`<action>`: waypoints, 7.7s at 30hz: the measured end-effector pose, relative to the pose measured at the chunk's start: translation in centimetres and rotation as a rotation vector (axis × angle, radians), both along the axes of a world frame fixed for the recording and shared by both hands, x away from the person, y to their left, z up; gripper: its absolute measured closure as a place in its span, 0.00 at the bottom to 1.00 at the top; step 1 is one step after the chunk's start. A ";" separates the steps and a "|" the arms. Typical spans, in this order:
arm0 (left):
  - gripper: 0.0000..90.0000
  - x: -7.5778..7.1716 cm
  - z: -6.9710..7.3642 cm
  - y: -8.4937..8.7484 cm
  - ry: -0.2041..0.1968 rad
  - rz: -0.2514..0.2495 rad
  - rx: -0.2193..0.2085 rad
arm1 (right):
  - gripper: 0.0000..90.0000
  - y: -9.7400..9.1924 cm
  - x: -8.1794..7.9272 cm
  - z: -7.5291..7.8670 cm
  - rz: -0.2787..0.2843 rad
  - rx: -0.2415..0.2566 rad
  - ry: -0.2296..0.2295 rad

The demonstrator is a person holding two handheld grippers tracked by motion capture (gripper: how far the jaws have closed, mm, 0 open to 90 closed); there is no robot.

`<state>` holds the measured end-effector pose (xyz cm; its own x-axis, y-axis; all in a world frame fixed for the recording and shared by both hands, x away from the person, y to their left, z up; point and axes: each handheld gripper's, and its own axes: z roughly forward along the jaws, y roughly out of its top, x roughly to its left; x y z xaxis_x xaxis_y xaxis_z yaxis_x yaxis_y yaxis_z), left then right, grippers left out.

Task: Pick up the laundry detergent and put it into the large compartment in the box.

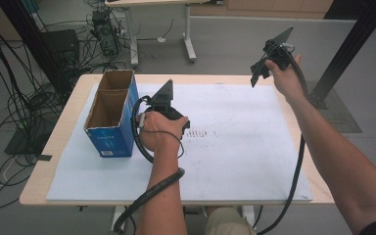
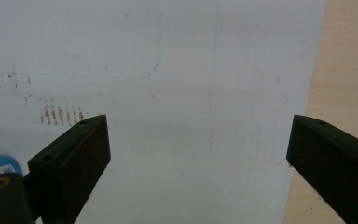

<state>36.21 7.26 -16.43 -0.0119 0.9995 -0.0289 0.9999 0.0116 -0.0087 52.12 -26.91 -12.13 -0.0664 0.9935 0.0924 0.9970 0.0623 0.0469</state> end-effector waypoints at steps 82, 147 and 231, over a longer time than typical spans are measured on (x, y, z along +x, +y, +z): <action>0.42 -0.5 0.0 -0.1 -0.018 0.012 0.035 | 0.07 -0.5 -0.2 0.0 -0.004 0.008 -0.003; 0.42 -0.3 0.1 0.6 -0.012 -0.009 0.015 | 0.07 -0.5 0.1 -0.6 -0.005 0.001 0.020; 0.42 5.6 27.6 16.5 -0.171 0.032 0.035 | 0.07 -0.6 -0.2 0.5 0.029 -0.011 0.045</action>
